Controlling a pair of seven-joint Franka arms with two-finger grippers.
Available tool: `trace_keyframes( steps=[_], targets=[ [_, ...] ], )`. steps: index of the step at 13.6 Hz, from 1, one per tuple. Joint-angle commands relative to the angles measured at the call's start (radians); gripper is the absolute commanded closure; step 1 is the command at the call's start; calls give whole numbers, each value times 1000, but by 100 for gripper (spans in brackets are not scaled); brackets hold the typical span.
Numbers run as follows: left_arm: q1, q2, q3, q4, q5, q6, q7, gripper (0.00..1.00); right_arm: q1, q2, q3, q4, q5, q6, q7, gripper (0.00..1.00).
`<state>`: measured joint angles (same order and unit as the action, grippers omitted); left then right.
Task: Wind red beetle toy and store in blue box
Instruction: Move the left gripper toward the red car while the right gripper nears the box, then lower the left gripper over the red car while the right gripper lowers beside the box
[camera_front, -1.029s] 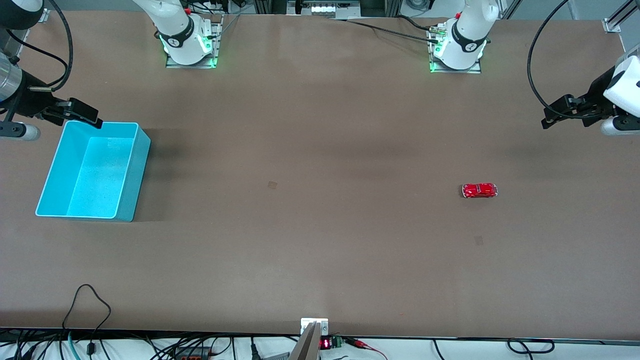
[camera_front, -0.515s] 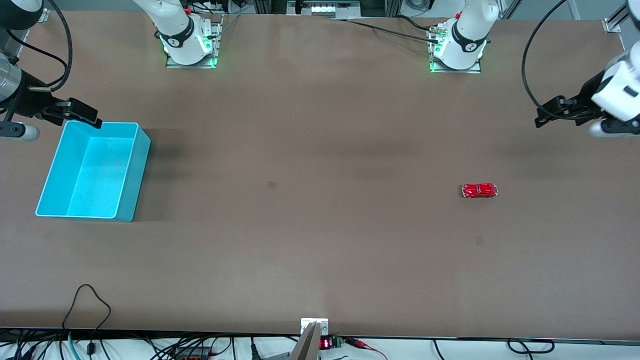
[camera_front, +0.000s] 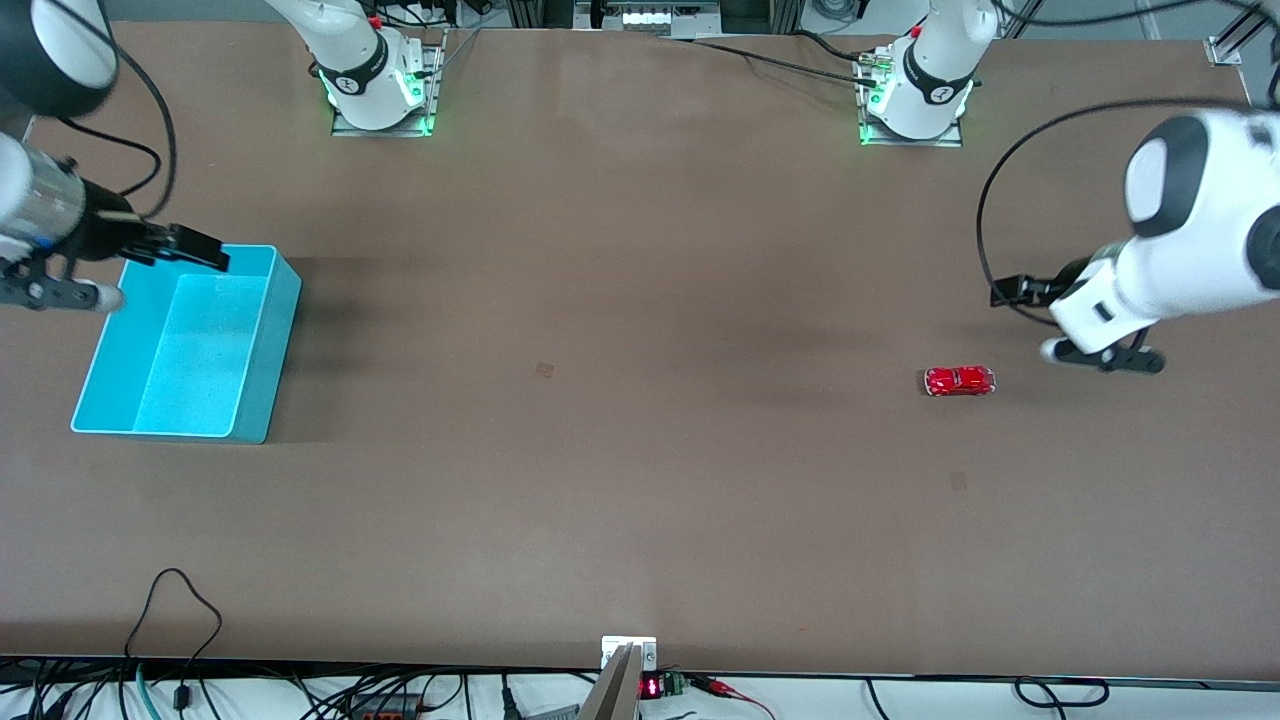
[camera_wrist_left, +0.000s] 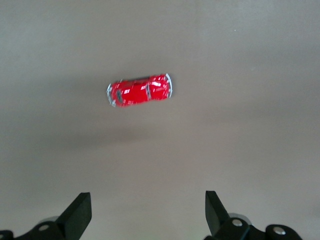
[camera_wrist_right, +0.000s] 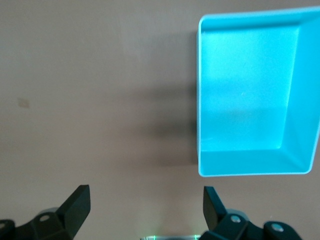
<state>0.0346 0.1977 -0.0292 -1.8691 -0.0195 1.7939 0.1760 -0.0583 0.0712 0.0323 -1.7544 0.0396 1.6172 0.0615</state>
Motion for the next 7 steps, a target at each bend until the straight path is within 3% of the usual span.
trace_keyframes(
  steps=[1,3,7],
  targets=[
    [8,64,2,16,9,44,214,0,-2,21,5,21,-7,-40,1,0],
    [1,83,-11,11,96,76,378,0,2,22,5,21,-7,-43,1,0],
    [4,118,-40,4,116,114,642,0,5,21,6,7,-7,-49,6,0]
  ],
)
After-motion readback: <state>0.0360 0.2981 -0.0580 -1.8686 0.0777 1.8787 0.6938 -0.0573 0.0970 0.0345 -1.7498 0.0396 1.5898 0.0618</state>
